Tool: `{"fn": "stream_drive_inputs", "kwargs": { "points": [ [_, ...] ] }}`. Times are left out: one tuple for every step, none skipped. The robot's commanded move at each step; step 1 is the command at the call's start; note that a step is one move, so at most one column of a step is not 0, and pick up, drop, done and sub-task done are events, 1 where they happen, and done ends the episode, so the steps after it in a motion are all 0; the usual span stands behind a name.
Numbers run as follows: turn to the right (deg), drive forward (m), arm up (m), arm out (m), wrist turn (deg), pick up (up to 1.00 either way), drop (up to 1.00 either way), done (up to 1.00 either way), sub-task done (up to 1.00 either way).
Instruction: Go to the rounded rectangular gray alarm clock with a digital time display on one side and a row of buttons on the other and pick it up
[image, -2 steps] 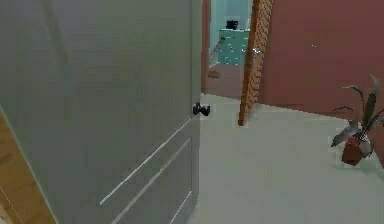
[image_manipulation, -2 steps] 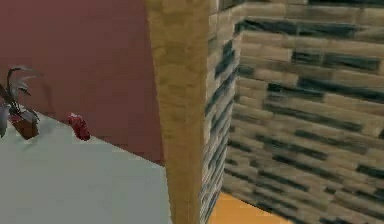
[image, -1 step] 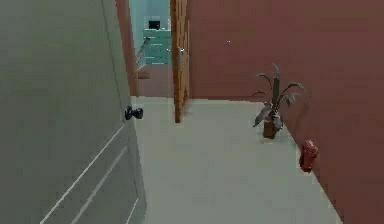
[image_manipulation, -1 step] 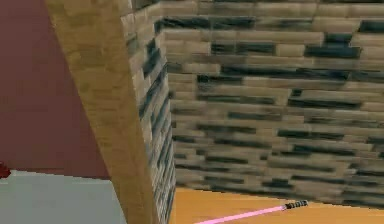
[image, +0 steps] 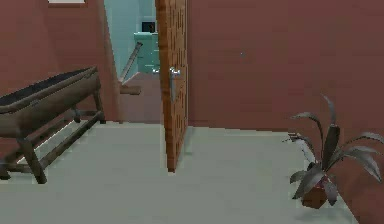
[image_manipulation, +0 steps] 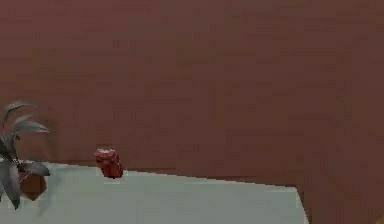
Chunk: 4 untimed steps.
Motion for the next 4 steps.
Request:
{"fn": "stream_drive_inputs", "kwargs": {
  "points": [
    [9.0, 0.00, 0.00, 0.00, 0.0, 0.00, 0.00, 0.00, 0.00],
    [0.0, 0.25, 0.00, 0.00, 0.0, 0.00, 0.00, 0.00, 0.00],
    [-42.0, 0.00, 0.00, 0.00, 0.0, 0.00, 0.00, 0.00, 0.00],
    [0.0, 1.00, 0.00, 0.00, 0.0, 0.00, 0.00, 0.00, 0.00]
  ]
}}
